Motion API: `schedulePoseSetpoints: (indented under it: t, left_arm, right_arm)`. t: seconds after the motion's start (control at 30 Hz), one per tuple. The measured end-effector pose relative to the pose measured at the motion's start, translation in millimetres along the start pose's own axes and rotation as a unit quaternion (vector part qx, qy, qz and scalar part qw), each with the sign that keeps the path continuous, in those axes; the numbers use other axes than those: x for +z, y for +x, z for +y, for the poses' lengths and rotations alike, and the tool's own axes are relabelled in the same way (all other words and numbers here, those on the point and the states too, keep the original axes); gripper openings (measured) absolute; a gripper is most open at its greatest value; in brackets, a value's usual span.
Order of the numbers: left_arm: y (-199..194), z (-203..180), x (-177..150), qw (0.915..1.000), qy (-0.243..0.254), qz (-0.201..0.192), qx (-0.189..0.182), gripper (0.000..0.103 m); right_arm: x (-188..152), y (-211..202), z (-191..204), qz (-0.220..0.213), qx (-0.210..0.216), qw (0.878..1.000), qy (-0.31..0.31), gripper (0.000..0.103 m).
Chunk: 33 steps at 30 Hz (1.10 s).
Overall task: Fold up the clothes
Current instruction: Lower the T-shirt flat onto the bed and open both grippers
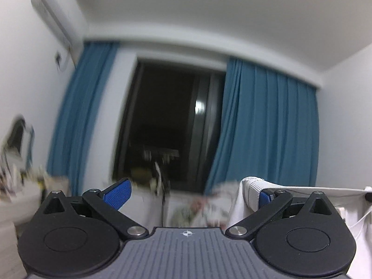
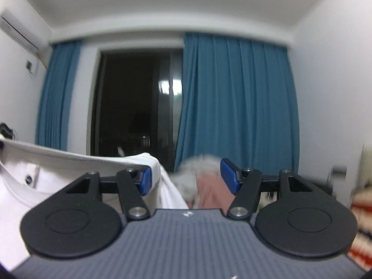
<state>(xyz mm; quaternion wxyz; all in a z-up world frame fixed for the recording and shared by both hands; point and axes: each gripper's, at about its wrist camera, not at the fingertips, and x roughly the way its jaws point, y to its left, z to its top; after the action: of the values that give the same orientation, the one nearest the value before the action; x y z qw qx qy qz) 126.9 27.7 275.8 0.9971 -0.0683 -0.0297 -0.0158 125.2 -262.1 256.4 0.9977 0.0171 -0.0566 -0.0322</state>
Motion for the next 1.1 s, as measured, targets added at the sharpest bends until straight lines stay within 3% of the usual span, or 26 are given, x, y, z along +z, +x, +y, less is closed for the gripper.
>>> schedulePoseSetpoints:
  t: [0.1,0.23,0.4,0.53,0.6,0.67,0.73,0.77,0.8,0.87,1.0,1.03,1.1]
  left_arm:
    - [90.5,5.7,-63.3,0.9981,-0.003,0.059,0.018,0.103]
    - [205.2,3.7,-138.0,0.9938,0.022,0.101,0.041,0.103]
    - [349.7,26.1,-250.2,0.9801,0.027,0.189,0.055,0.103]
    - [431.0,59.8,-343.8,0.9572,0.022,0.285,0.046,0.103]
    - [463.5,74.3,-389.6,0.9416,0.025,0.334,0.035,0.101]
    - [470.0,85.4,-426.2,0.9231,0.047,0.382,0.01,0.099]
    - [486.0,87.7,-445.1,0.8938,0.072,0.443,-0.002,0.102]
    - [492.5,87.9,-451.3,0.8781,0.083,0.471,-0.013,0.101]
    - [493.6,87.5,-452.8,0.8693,0.093,0.485,-0.028,0.101]
    - [493.3,86.1,-444.5,0.8649,0.101,0.488,-0.056,0.103]
    - [475.9,78.4,-411.8,0.8635,0.095,0.483,-0.108,0.103]
    - [465.7,76.4,-403.8,0.8678,0.101,0.474,-0.112,0.103]
    - [438.5,68.0,-382.5,0.8832,0.115,0.442,-0.107,0.103]
  right_arm:
    - [-65.1,69.7,3.6,0.055,-0.009,0.998,-0.011,0.062]
    - [-136.6,180.7,0.4,0.113,-0.025,0.993,0.019,0.062]
    - [-233.3,301.2,0.1,0.177,-0.045,0.983,0.035,0.062]
    - [-325.5,363.3,-1.8,0.266,-0.045,0.963,0.033,0.062]
    - [-365.7,385.3,-2.3,0.322,-0.037,0.945,0.028,0.062]
    - [-391.9,405.1,-7.2,0.382,-0.012,0.923,0.032,0.062]
    - [-415.9,419.5,-6.5,0.456,0.026,0.889,0.041,0.062]
    - [-419.9,422.5,-4.4,0.472,0.034,0.88,0.035,0.063]
    - [-417.6,424.9,-1.5,0.471,0.041,0.881,0.022,0.064]
    - [-407.4,426.7,4.9,0.477,0.066,0.876,0.002,0.064]
    - [-383.2,412.1,11.5,0.495,0.139,0.857,0.043,0.071]
    - [-380.0,405.7,14.6,0.494,0.147,0.856,0.044,0.075]
    - [-366.3,384.1,20.3,0.472,0.148,0.868,0.039,0.076]
